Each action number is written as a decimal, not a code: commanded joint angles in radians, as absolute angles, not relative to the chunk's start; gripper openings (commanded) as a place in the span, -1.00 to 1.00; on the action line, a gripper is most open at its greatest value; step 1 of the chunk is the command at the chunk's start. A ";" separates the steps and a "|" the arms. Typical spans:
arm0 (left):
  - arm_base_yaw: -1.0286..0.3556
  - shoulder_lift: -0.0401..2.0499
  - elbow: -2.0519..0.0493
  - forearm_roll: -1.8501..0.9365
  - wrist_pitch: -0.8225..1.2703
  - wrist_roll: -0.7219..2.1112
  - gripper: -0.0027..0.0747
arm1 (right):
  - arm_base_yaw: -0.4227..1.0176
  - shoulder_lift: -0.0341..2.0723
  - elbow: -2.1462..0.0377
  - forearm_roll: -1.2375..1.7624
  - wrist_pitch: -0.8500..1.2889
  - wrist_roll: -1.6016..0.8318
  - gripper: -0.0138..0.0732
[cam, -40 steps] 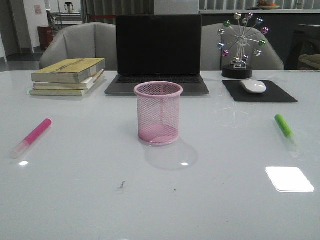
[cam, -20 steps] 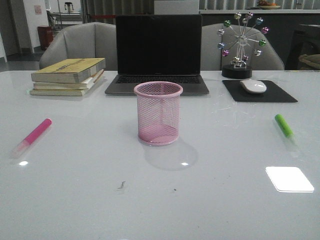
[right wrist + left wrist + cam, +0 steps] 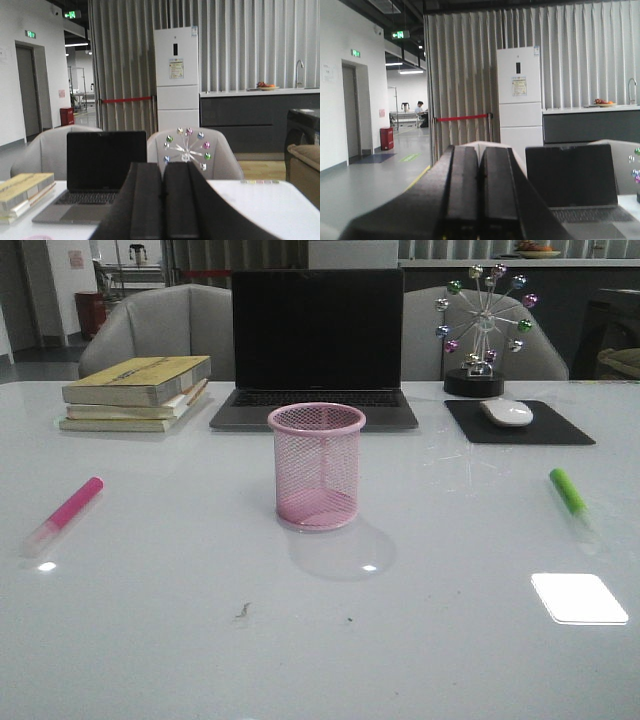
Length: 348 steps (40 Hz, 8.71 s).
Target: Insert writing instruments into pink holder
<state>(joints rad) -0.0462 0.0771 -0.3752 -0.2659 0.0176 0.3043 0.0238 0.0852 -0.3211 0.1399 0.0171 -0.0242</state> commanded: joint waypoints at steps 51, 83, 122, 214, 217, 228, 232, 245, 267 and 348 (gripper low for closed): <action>-0.052 0.826 -0.790 -0.328 0.349 0.299 0.11 | 0.027 0.636 -0.613 0.047 0.284 -0.026 0.56; -0.052 0.826 -0.790 -0.350 0.455 0.299 0.11 | 0.026 1.094 -0.863 0.136 0.519 -0.026 0.54; -0.052 0.826 -0.790 -0.350 0.453 0.299 0.11 | 0.026 1.751 -1.227 0.133 0.552 -0.030 0.54; -0.052 0.826 -0.790 -0.350 0.486 0.299 0.11 | 0.272 1.599 -1.488 0.151 0.289 -0.082 -0.60; -0.052 0.826 -0.790 -0.350 0.494 0.299 0.11 | 0.322 1.565 -1.417 0.151 0.157 -0.082 -0.60; -0.052 0.826 -0.790 -0.396 0.529 0.299 0.11 | 0.524 1.626 -1.129 0.154 -0.509 -0.081 -0.60; -0.052 0.826 -0.790 -0.398 0.556 0.299 0.11 | 0.556 1.707 -1.128 0.154 -0.548 -0.081 -0.60; -0.052 0.826 -0.790 -0.398 0.568 0.299 0.11 | 0.564 1.835 -1.128 0.155 -0.620 -0.075 -0.60; -0.052 0.826 -0.790 -0.391 0.566 0.300 -0.07 | 0.563 1.852 -1.128 0.160 -0.571 -0.081 0.34; -0.052 0.919 -0.873 -0.283 0.488 0.284 0.47 | -0.070 0.527 -0.657 0.049 0.726 -0.084 0.27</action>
<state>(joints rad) -0.0462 0.8743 -0.7966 -0.2639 0.5415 0.3026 -0.0618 0.5273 -0.6292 0.0568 0.7964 -0.0860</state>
